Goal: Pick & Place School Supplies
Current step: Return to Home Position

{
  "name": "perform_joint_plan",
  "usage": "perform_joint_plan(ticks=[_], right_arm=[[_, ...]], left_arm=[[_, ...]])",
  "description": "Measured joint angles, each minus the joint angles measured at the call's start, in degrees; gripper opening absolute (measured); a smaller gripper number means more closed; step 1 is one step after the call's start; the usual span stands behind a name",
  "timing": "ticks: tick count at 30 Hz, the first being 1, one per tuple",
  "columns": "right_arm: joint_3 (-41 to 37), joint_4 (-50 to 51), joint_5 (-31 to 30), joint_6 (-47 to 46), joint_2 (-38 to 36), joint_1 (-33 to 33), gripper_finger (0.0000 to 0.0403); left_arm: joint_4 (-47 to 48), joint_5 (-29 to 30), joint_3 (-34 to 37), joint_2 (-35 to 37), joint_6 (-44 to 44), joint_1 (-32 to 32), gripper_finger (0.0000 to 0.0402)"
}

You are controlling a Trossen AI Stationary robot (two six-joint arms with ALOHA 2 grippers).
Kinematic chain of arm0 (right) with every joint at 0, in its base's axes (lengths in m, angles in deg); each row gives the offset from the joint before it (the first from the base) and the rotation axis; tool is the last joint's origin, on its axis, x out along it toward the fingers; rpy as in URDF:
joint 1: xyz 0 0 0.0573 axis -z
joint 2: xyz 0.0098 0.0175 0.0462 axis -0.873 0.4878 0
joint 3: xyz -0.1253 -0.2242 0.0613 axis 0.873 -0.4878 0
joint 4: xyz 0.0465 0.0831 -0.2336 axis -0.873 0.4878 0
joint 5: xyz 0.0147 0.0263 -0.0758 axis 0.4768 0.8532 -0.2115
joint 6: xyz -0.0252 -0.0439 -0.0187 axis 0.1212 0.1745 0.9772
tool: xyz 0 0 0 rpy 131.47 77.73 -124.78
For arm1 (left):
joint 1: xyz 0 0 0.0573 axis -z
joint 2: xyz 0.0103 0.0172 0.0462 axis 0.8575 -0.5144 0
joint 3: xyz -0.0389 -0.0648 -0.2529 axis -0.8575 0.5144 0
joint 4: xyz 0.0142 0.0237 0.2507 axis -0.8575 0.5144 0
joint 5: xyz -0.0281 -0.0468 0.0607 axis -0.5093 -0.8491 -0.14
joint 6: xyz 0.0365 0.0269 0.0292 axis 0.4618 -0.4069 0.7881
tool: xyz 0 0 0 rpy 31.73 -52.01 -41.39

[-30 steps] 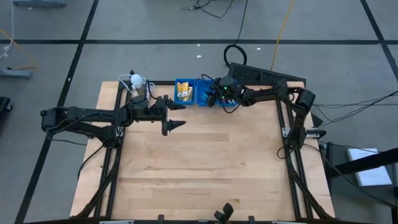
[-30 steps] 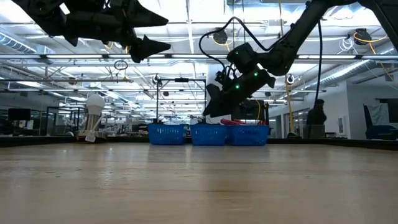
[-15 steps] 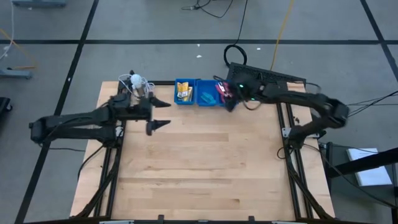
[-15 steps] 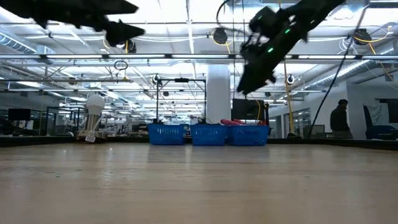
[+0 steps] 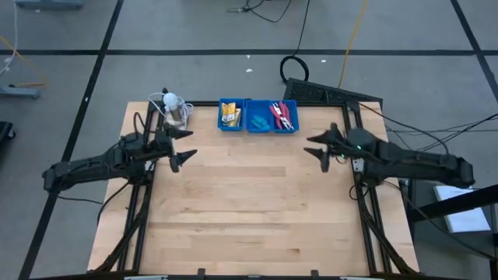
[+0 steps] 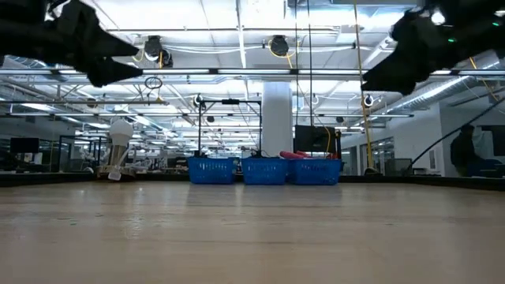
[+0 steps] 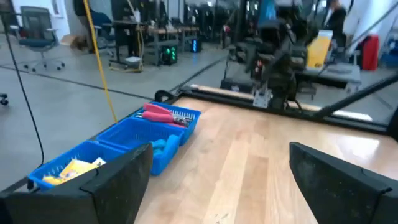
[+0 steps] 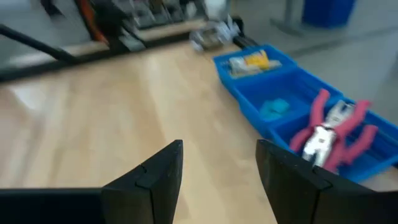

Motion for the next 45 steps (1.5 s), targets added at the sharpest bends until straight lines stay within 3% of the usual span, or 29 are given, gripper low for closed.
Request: perform_joint_plan(ticks=[5, 12, 18, 27, 45], right_arm=[[-8.04, -1.07, -1.97, -3.96, -13.39, -4.09, 0.0196], [-12.66, -0.50, -2.54, -2.28, -26.16, -8.85, 0.0196], [-17.71, -0.47, -6.20, -1.88, -34.02, -12.02, 0.0196], [-25.12, -10.67, 2.45, -0.06, -33.34, -16.86, 0.0196], [-26.87, -10.21, 2.81, 3.97, -33.05, -19.25, 0.0196]], left_arm=[[0.60, 1.11, 5.70, 7.93, -1.27, 0.00, 0.0370], [9.52, 3.72, 6.51, 17.94, -1.14, 0.00, 0.0382], [11.38, 6.07, 5.95, 17.73, -1.28, 0.00, 0.0386], [11.13, 5.69, 6.27, 17.68, -2.34, 0.00, 0.0370], [10.73, 5.56, 6.27, 17.66, -0.54, 0.00, 0.0384]])
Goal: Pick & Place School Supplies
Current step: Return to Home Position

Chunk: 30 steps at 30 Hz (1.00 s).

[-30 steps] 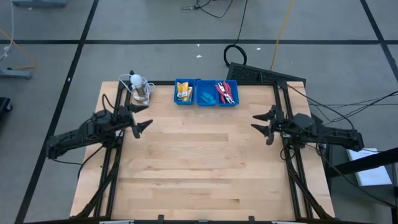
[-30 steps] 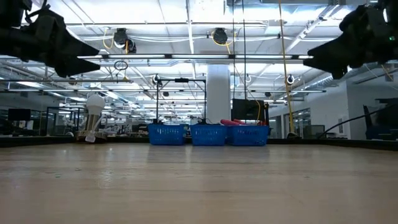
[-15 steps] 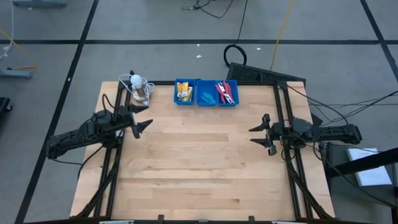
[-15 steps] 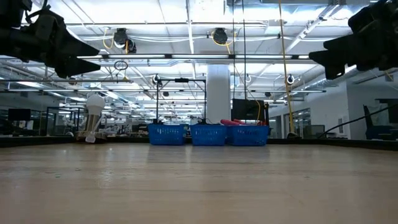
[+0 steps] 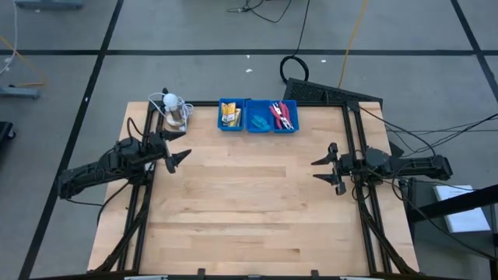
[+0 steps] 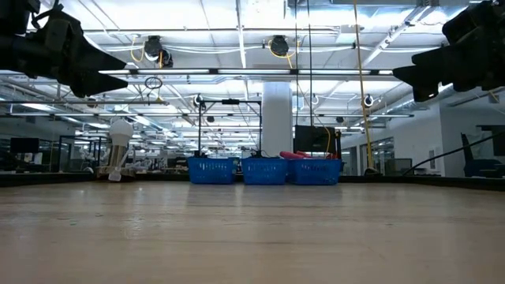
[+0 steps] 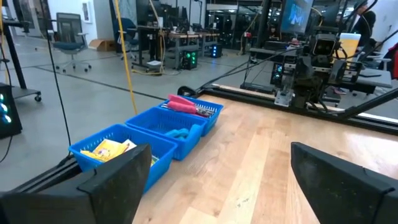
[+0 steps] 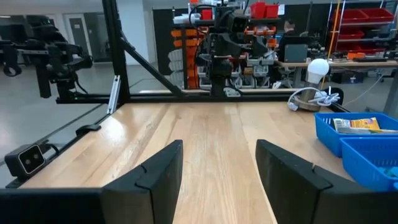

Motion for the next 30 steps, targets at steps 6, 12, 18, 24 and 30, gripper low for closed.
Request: perform_joint_plan(ticks=[6, 12, 18, 24, 30], right_arm=[[-0.02, 0.00, 0.00, 0.00, -0.01, 0.00, 0.0196], [-0.02, 0.00, 0.00, 0.00, 0.00, 0.00, 0.0196], [-0.04, 0.00, 0.02, 0.00, 0.00, 0.00, 0.0196], [-0.04, 0.00, 0.02, 0.00, -0.01, 0.00, 0.0196], [-0.09, 0.00, 0.02, 0.00, -0.01, 0.00, 0.0196]], left_arm=[[-0.02, 0.00, 0.00, 0.00, 0.03, 0.00, 0.0374], [-0.09, 0.00, 0.00, 0.00, 0.13, 0.00, 0.0371], [-0.11, 0.00, 0.00, 0.00, 0.14, 0.00, 0.0381], [-0.11, 0.00, 0.00, 0.00, 0.12, 0.00, 0.0384], [-0.11, 0.00, 0.00, 0.00, 0.09, 0.00, 0.0374]])
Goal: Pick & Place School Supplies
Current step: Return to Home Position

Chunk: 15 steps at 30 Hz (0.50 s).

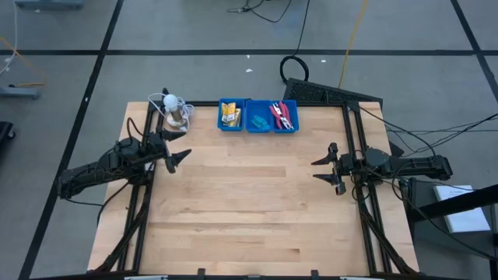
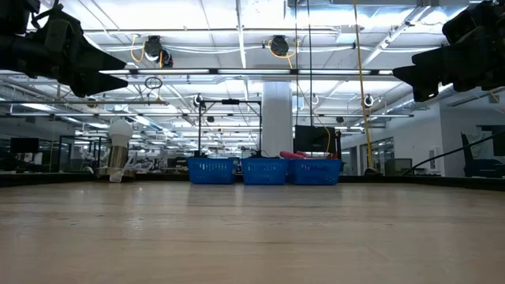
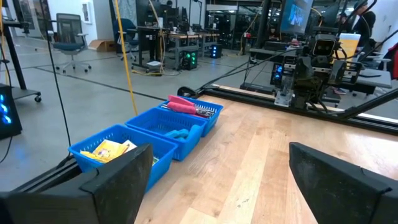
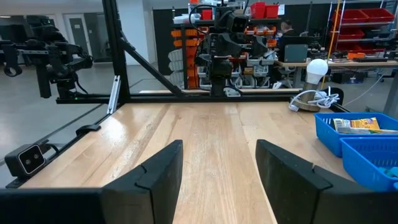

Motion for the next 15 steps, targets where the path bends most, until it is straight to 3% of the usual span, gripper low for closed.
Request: perform_joint_plan(ticks=[15], right_arm=[[0.00, 0.00, 0.00, 0.00, 0.01, 0.00, 0.0196]], left_arm=[[0.00, 0.00, 0.00, 0.00, -0.09, 0.02, 0.0387]])
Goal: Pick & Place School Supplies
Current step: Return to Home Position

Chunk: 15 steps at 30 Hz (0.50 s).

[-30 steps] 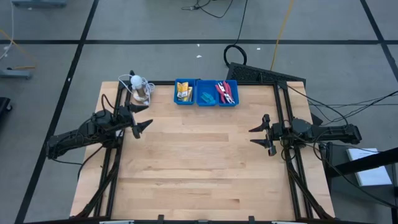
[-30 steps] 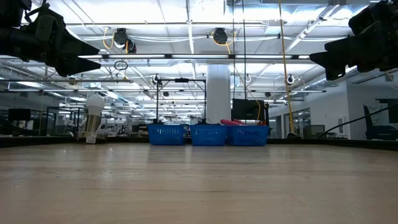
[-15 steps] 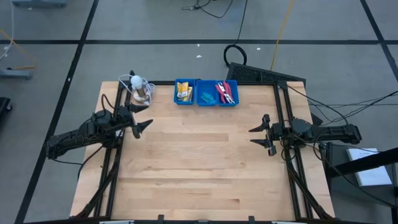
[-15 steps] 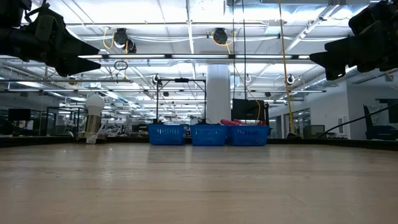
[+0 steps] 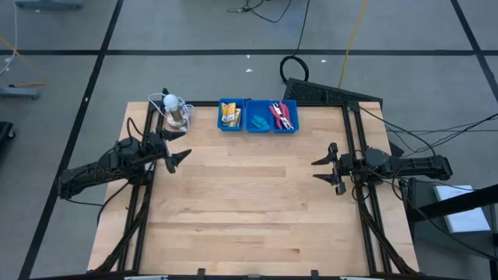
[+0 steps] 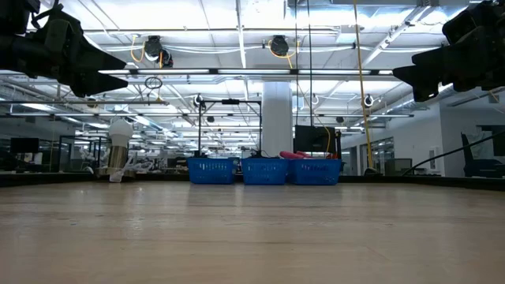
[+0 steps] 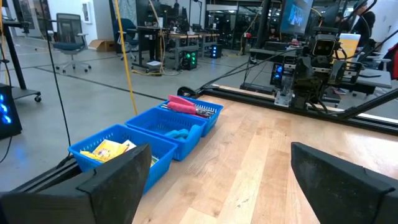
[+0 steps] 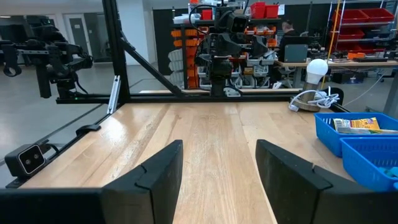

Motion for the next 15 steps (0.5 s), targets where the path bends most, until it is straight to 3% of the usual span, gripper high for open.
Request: perform_joint_plan(ticks=[15], right_arm=[[0.00, 0.00, 0.00, -0.02, 0.00, 0.00, 0.0196]], left_arm=[[0.00, 0.00, 0.00, 0.00, 0.02, 0.00, 0.0368]])
